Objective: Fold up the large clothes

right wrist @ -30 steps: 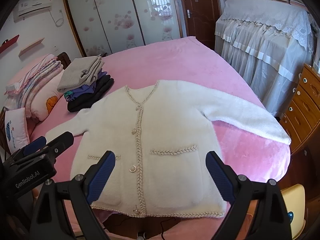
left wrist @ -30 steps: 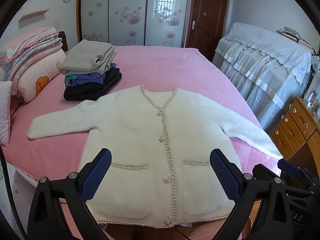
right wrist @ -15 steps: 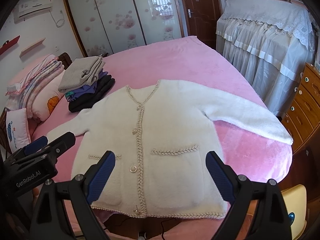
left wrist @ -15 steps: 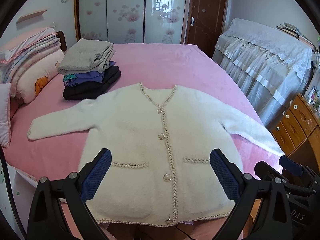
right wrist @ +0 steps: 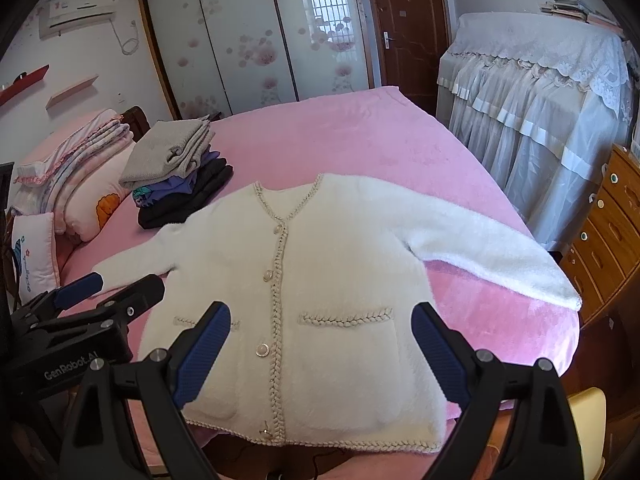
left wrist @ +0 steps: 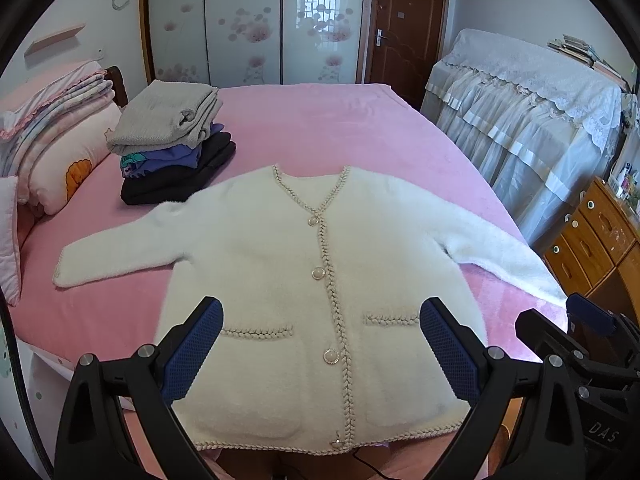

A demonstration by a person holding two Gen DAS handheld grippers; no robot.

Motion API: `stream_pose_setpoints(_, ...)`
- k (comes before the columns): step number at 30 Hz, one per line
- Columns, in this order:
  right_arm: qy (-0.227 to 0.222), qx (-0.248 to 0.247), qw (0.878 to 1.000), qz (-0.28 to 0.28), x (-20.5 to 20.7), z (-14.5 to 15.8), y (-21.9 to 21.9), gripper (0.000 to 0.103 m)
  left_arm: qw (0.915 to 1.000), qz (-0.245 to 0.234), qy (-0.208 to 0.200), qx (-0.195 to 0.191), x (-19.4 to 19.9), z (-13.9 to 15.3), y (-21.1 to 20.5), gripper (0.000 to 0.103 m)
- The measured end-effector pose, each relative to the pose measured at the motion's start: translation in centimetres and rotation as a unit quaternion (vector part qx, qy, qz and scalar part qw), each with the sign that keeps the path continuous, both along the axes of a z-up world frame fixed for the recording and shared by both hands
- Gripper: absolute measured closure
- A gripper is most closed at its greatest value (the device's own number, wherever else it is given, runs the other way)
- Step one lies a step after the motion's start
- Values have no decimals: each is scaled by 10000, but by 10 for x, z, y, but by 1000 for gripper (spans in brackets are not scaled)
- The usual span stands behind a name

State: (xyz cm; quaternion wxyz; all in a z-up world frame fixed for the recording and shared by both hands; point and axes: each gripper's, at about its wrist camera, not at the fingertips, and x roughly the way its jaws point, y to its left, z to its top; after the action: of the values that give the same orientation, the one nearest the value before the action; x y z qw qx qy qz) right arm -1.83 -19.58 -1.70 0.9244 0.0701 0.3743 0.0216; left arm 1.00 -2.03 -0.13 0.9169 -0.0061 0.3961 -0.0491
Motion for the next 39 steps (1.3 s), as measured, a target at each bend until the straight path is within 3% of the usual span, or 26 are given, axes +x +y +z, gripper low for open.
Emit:
stream_pose_setpoints(14,-338,-108,9994,-33,1,16,-19,10,9998,-119,-170,24,15,18,-18,5)
stream_pose_setpoints(25,-847,-290,9959,-88,4,61,-43,10,9990,-97,-447,1,30,50,-29,5)
stream_pose_setpoints(33,-1321,-793,9875,-329,-4,94,-56,10,9964,-331,-761,161,37,73,-54,5)
stream_pose_setpoints(39,-1376,-860,9838,-763,-10,94,-84,10,9941,-610,-883,183,52,78,-90,4)
